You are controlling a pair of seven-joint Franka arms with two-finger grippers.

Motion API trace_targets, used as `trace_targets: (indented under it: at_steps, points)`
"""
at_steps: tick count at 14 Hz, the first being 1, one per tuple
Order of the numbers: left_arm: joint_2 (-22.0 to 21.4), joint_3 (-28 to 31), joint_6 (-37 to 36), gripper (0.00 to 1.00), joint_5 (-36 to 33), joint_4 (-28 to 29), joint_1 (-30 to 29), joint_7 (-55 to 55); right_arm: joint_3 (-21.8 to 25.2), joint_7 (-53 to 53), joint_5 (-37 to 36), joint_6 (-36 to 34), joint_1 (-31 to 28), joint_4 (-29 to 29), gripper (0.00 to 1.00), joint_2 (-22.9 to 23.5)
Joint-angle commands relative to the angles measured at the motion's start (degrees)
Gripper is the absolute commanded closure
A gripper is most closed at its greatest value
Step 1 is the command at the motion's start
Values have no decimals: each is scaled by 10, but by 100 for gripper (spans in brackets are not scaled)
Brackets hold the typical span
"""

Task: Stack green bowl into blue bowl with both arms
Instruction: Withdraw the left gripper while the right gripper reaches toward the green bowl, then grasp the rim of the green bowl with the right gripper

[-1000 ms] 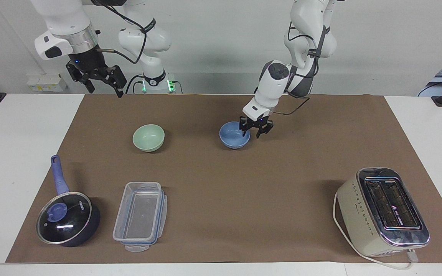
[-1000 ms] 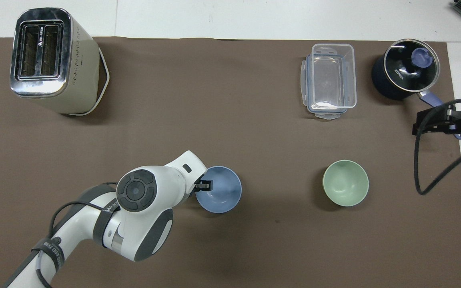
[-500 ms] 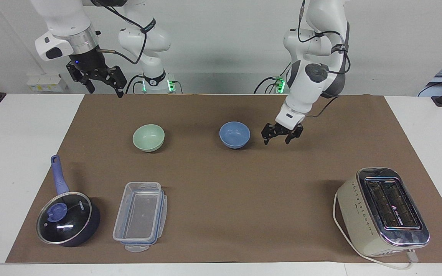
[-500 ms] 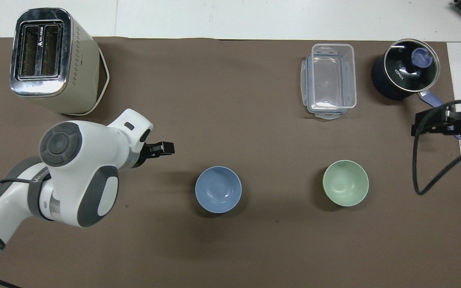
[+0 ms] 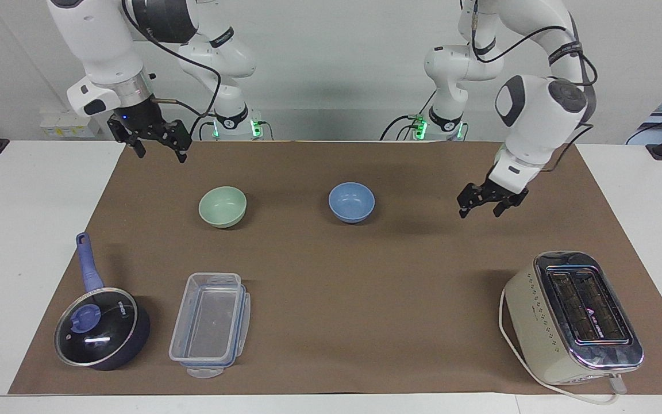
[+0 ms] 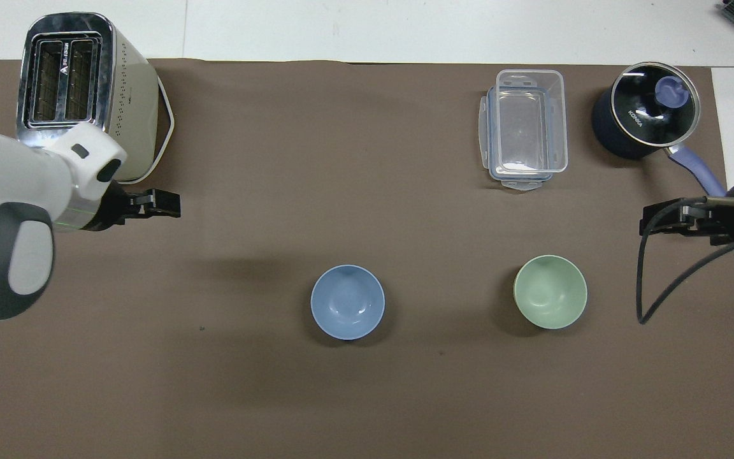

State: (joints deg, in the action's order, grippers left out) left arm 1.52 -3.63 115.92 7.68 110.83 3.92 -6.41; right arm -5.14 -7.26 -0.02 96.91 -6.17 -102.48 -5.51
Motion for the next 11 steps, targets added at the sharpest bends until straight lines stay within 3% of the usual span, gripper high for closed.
trace_targets:
  at_steps: [1, 3, 5, 8, 11]
  points:
    - [-1, -6, -82, 0, -17, -61, -31, 22, -1, 28, 13, 56, -10, -89, 0, -31]
    - [1, -7, -158, 0, -78, -125, -28, 37, 0, 41, 12, 98, -10, -132, 0, -35]
    - [-3, -8, -185, 0, -84, -151, -29, 54, -1, 49, 12, 168, -10, -189, 0, -33]
    - [-10, -7, -189, 0, -79, -150, -34, 49, -1, 55, 13, 261, -3, -259, 0, -13]
    - [-10, -6, -190, 0, -79, -150, -37, 49, -1, 66, 12, 270, -3, -291, 0, -9]
